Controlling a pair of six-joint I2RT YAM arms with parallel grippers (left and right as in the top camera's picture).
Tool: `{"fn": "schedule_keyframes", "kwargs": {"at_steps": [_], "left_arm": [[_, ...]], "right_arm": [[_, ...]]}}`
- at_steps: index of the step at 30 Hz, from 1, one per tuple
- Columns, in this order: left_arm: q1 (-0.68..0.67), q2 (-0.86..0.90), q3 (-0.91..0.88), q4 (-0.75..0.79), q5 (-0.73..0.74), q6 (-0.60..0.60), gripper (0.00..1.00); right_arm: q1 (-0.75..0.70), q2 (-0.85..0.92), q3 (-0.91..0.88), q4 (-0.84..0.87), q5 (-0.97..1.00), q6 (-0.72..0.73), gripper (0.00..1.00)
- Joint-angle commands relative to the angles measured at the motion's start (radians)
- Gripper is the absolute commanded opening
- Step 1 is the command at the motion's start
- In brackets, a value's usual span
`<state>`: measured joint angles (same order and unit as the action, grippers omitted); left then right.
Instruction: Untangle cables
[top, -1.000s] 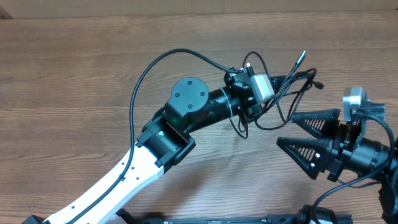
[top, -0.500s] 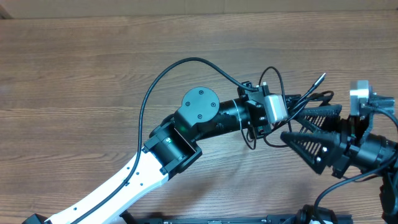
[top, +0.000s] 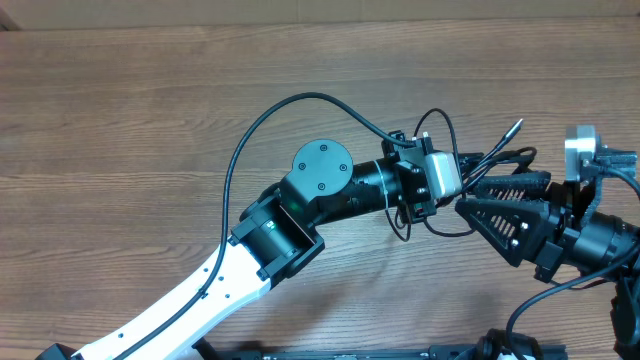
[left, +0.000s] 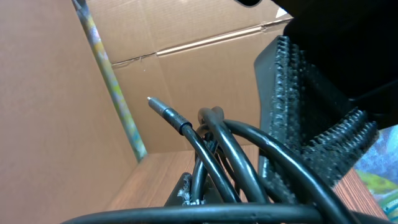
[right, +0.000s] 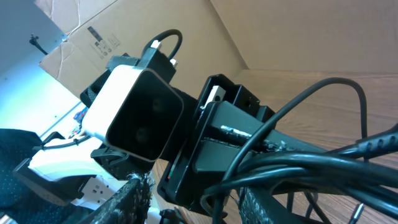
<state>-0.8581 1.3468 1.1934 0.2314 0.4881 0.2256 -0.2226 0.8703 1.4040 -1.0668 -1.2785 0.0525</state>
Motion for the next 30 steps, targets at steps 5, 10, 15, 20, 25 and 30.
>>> {"fn": "schedule_keyframes", "kwargs": {"at_steps": [5, 10, 15, 20, 25, 30], "left_arm": [[-0.006, 0.005, 0.027, 0.009, 0.056, 0.071, 0.04], [-0.006, 0.005, 0.027, 0.009, 0.056, 0.079, 0.04], [-0.006, 0.005, 0.027, 0.01, 0.055, 0.087, 0.04], [-0.006, 0.005, 0.027, 0.012, 0.034, 0.115, 0.04], [-0.006, 0.005, 0.027, 0.013, 0.018, 0.229, 0.04], [-0.006, 0.005, 0.027, 0.017, 0.015, 0.261, 0.04]], "right_arm": [[-0.002, 0.014, 0.005, 0.004, 0.02, 0.006, 0.29], [-0.002, 0.026, 0.005, 0.003, 0.02, 0.008, 0.07], [-0.002, 0.026, 0.005, -0.005, 0.021, 0.008, 0.06], [-0.002, 0.027, 0.005, -0.019, 0.02, 0.04, 0.7], [-0.002, 0.027, 0.005, -0.018, 0.021, 0.131, 0.66], [-0.002, 0.027, 0.005, -0.019, 0.021, 0.158, 0.38]]}}
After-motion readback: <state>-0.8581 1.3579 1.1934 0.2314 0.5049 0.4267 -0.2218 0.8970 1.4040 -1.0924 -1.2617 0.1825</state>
